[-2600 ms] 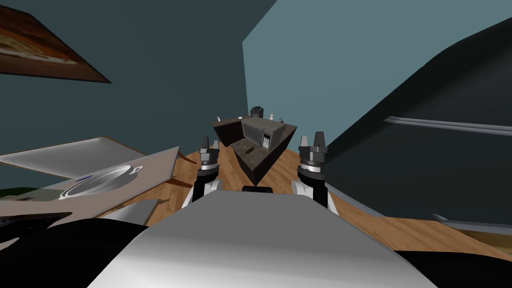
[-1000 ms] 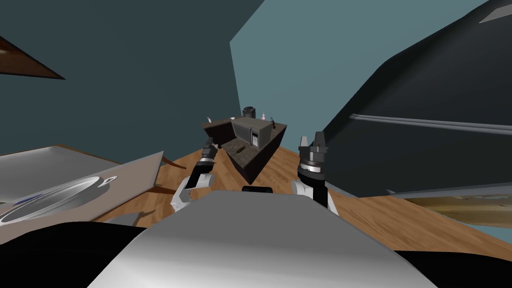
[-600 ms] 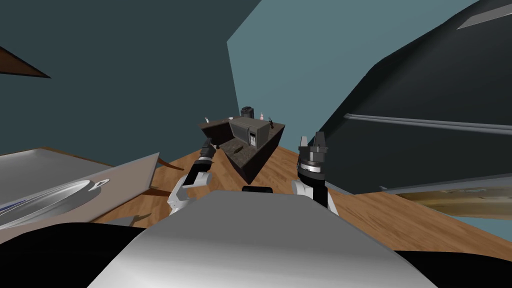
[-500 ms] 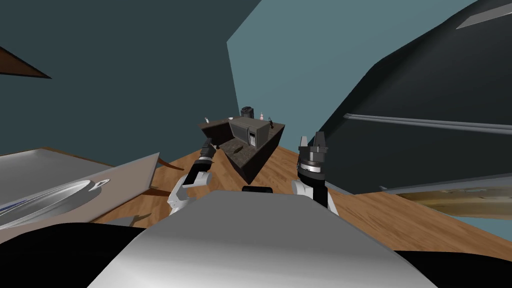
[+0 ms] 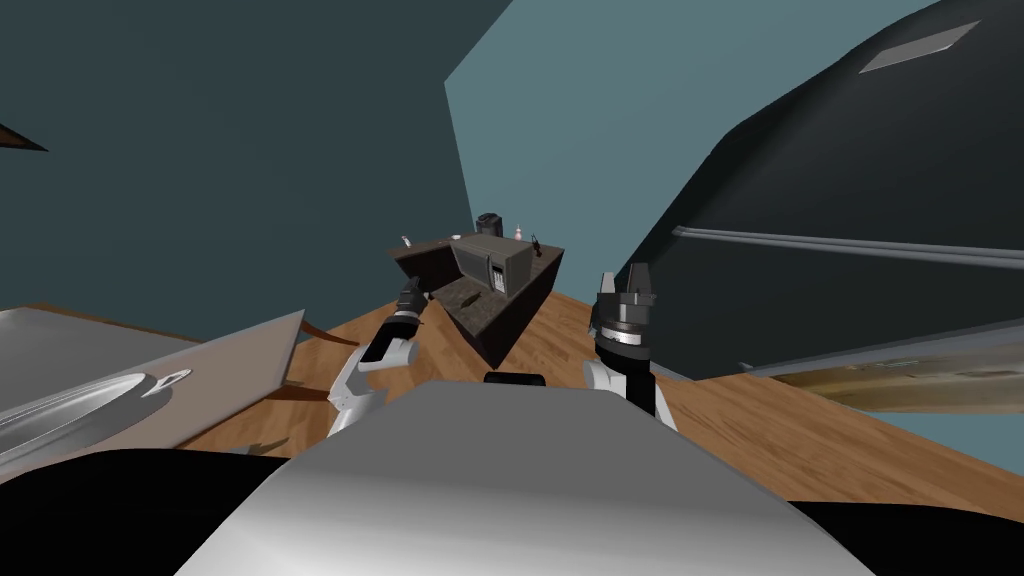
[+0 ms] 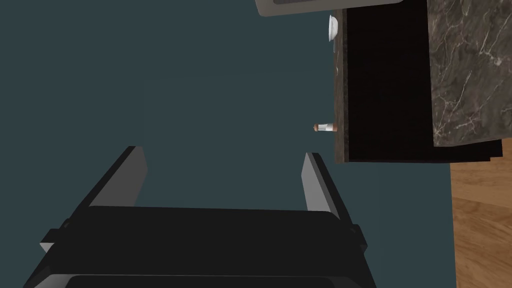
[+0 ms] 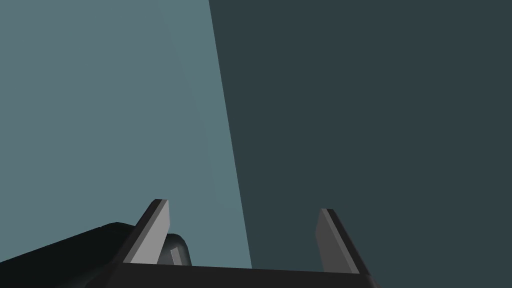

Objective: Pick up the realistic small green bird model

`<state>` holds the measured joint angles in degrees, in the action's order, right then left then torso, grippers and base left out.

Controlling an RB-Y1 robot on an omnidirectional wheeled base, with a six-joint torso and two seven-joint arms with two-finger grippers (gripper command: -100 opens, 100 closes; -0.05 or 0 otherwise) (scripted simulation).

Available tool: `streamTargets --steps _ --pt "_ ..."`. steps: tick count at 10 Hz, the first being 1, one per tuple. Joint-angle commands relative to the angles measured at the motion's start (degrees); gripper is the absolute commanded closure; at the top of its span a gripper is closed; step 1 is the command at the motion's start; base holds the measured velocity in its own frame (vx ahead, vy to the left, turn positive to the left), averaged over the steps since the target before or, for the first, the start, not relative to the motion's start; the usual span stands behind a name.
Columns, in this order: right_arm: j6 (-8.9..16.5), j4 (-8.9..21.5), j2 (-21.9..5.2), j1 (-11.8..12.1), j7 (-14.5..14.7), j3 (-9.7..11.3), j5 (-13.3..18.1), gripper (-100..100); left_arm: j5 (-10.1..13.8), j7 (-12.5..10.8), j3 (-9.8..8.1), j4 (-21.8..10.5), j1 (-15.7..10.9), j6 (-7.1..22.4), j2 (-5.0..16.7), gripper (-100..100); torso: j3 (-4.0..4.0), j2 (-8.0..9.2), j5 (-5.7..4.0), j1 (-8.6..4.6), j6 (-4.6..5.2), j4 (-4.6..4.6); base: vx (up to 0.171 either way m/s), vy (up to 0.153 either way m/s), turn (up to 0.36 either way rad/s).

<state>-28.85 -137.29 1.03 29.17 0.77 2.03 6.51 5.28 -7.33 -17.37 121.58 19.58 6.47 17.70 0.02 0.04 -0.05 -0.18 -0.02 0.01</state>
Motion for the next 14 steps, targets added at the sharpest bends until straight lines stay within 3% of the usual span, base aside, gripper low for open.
streamTargets --steps 1,2,3,4,6,7,9,10,12,13,14 --pt "0.0 0.0 0.0 0.0 0.0 0.0 0.0 0 0.1 -0.2 -0.24 -0.5 -0.1 1.8 0.2 -100 0.00 0.00 0.00 0.00 0.00 0.00 -0.007 -0.028 0.003" --pt "0.0 0.0 0.0 0.0 0.0 0.0 0.0 0 0.7 -1.5 -1.89 -1.5 -1.3 4.3 1.3 -100 0.00 0.00 0.02 0.08 -0.01 0.00 0.002 -0.063 -0.129" --pt "0.0 0.0 0.0 0.0 0.0 0.0 0.0 0 0.7 -1.5 -1.89 -1.5 -1.3 6.0 1.3 -100 -0.02 -0.03 0.00 -0.01 0.03 0.00 0.002 -0.064 -0.056" --pt "0.0 0.0 0.0 0.0 0.0 0.0 0.0 0 1.3 -2.8 -3.52 -2.6 -2.5 7.7 2.3 -100 -0.01 -0.02 -0.01 -0.02 -0.01 -0.01 0.006 -0.082 -0.094" --pt "0.0 0.0 0.0 0.0 0.0 0.0 0.0 0 1.3 -2.8 -3.52 -2.6 -2.5 10.8 2.3 -100 -0.01 -0.01 -0.02 -0.06 0.00 0.00 -0.005 -0.050 -0.025" --pt "0.0 0.0 0.0 0.0 0.0 0.0 0.0 0 1.8 -4.1 -5.12 -3.7 -3.6 12.6 3.3 -100 0.00 0.00 0.01 0.06 -0.01 0.00 0.009 -0.067 -0.100" --pt "0.0 0.0 0.0 0.0 0.0 0.0 0.0 0 1.8 -4.1 -5.12 -3.7 -3.6 15.3 3.3 -100 -0.03 -0.05 -0.01 -0.02 -0.01 -0.01 0.011 -0.043 -0.029" --pt "0.0 0.0 0.0 0.0 0.0 0.0 0.0 0 2.4 -5.4 -6.68 -4.8 -4.7 17.1 4.3 -100 -0.02 -0.04 0.02 0.09 -0.01 -0.01 0.005 -0.060 -0.113" --pt "0.0 0.0 0.0 0.0 0.0 0.0 0.0 0 2.4 -5.4 -6.68 -4.8 -4.7 19.8 4.3 -100 -0.02 -0.04 -0.01 -0.02 -0.01 -0.01 0.007 -0.044 -0.020" --pt "0.0 0.0 0.0 0.0 0.0 0.0 0.0 0 3.0 -6.5 -8.18 -5.9 -5.8 21.6 5.2 -100 -0.01 -0.03 0.01 0.09 -0.02 -0.01 0.018 -0.049 -0.099" --pt "0.0 0.0 0.0 0.0 0.0 0.0 0.0 0 3.0 -6.5 -8.18 -5.9 -5.8 23.1 5.2 -100 -0.04 -0.07 0.01 0.04 0.01 -0.01 0.015 -0.053 -0.063"
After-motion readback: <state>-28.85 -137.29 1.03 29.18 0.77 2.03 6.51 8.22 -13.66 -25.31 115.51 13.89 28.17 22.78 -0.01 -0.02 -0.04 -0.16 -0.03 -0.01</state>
